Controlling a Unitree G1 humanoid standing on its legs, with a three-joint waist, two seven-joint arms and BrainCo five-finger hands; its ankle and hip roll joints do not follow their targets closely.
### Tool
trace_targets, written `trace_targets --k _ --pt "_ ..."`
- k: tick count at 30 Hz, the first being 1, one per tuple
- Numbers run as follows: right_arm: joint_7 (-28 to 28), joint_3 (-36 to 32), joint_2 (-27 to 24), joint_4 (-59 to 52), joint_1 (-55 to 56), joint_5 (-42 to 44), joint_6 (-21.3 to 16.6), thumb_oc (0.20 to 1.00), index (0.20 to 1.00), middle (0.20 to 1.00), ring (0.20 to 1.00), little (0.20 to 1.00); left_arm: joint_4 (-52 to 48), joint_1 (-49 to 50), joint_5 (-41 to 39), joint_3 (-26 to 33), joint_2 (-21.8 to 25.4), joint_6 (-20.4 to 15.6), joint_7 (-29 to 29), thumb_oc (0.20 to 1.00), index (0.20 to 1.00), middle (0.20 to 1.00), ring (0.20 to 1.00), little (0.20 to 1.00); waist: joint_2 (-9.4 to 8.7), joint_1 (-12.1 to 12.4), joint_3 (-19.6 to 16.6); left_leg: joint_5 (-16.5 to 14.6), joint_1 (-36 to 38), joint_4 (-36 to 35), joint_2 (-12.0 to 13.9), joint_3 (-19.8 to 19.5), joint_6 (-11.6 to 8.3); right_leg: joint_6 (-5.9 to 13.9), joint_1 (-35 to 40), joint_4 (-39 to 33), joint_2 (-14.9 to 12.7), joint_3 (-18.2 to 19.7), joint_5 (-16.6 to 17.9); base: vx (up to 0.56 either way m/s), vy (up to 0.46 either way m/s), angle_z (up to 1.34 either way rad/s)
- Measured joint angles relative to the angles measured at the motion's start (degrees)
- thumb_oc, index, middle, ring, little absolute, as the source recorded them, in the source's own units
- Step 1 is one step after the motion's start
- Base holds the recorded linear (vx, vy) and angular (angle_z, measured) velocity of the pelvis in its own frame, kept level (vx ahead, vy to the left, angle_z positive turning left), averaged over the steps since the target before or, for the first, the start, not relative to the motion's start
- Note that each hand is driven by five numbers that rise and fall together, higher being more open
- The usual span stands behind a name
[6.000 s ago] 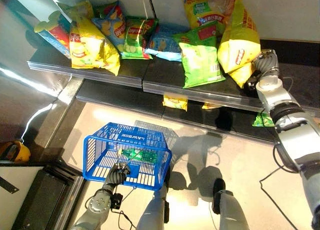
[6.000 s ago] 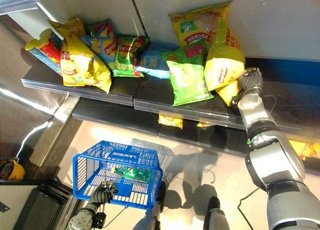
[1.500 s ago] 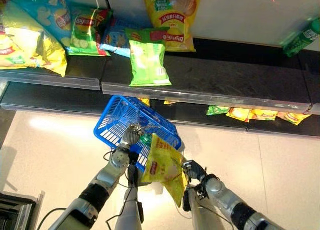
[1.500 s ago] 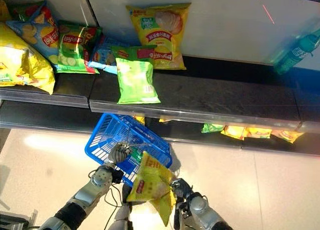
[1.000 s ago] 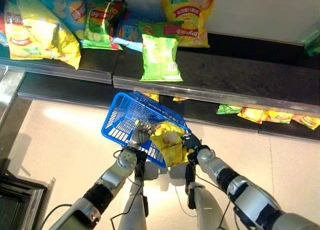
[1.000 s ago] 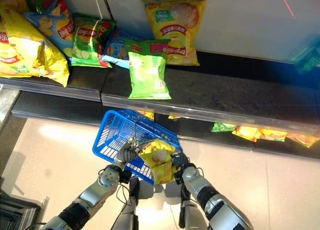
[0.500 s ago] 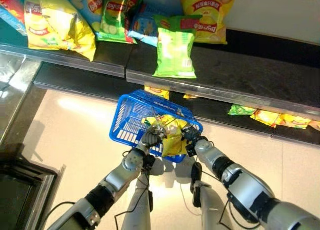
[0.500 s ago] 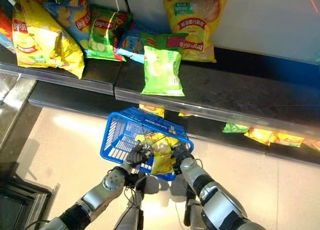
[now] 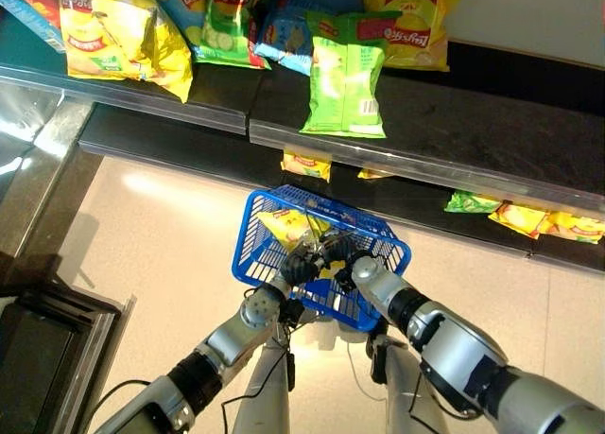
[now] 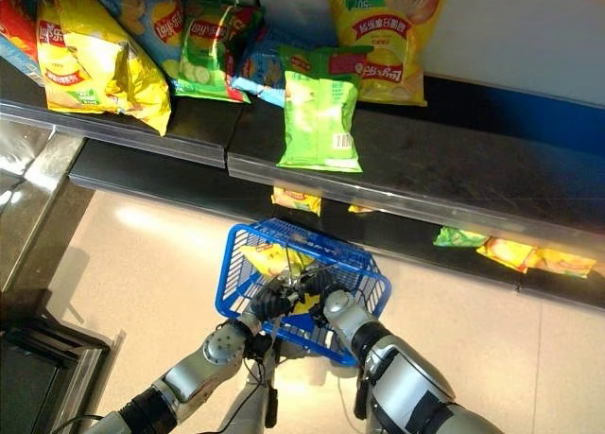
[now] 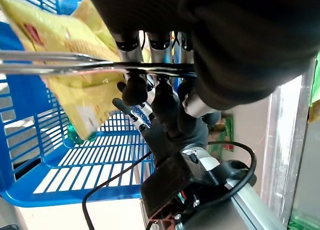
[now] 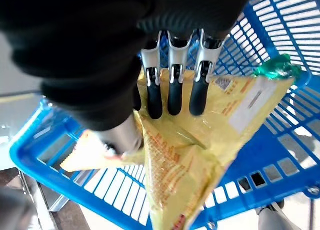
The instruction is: Pick up the snacks into the basket
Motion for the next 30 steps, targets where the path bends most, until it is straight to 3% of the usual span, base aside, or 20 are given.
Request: trace_targets --k 11,19,24,27,30 --pt "-0.1 0.0 -1.2 -1.7 0.8 -1.7 -0.2 1.0 1.0 1.0 1.0 1.0 0.1 -0.2 0.1 0.2 0.1 0.0 0.1 0.2 0.2 0.2 0.2 0.2 -0.02 -0.3 0.0 0.0 0.2 0.4 0.0 0.1 0.01 0.0 0.1 0.4 0.0 0.1 0.0 0.0 0.0 0.0" --pt "-0.6 -0.9 -9.0 -23.2 14.1 -2.4 -2.3 1.0 1.0 1.0 1.0 1.0 1.1 1.3 0.3 2.8 0.4 0.1 0.3 0.2 0.2 0.2 0.2 0.2 -0.23 -1.7 -0.1 0.0 2.4 0.6 -0.2 0.0 0.11 0.07 2.8 0.0 0.0 -0.1 0.0 0.0 0.0 0.0" --pt "0.2 -3.5 -11.6 -27.7 20.6 -2.9 -4.0 1.0 1.0 1.0 1.0 1.0 3.1 3.2 3.8 4.4 -0.2 0.1 0.0 0.2 0.2 0.2 0.2 0.2 -0.64 -2.6 -0.2 -0.7 4.7 0.6 0.4 -0.1 -0.06 0.35 5.6 -0.9 0.4 -0.3 -0.2 0.02 -0.001 0.0" --pt "3.0 -6.3 -15.4 -34.6 28.8 -4.5 -4.7 1.0 1.0 1.0 1.0 1.0 6.5 6.5 5.3 7.6 -0.4 0.1 -0.6 0.2 0.2 0.2 0.2 0.2 -1.59 -3.5 -0.5 -1.4 7.2 0.7 1.1 0.4 -0.07 0.33 8.3 -2.1 0.8 -0.3 -0.2 0.04 0.007 -0.07" --pt "4.7 -8.4 -17.8 -35.6 34.9 -4.6 -4.8 1.0 1.0 1.0 1.0 1.0 9.5 9.5 7.1 10.3 1.2 0.1 -0.8 0.2 0.2 0.2 0.2 0.2 -4.52 -5.1 -2.9 -2.2 8.6 0.7 1.5 0.9 -0.29 0.31 9.7 -3.1 1.4 0.4 -0.2 0.07 0.026 -0.13"
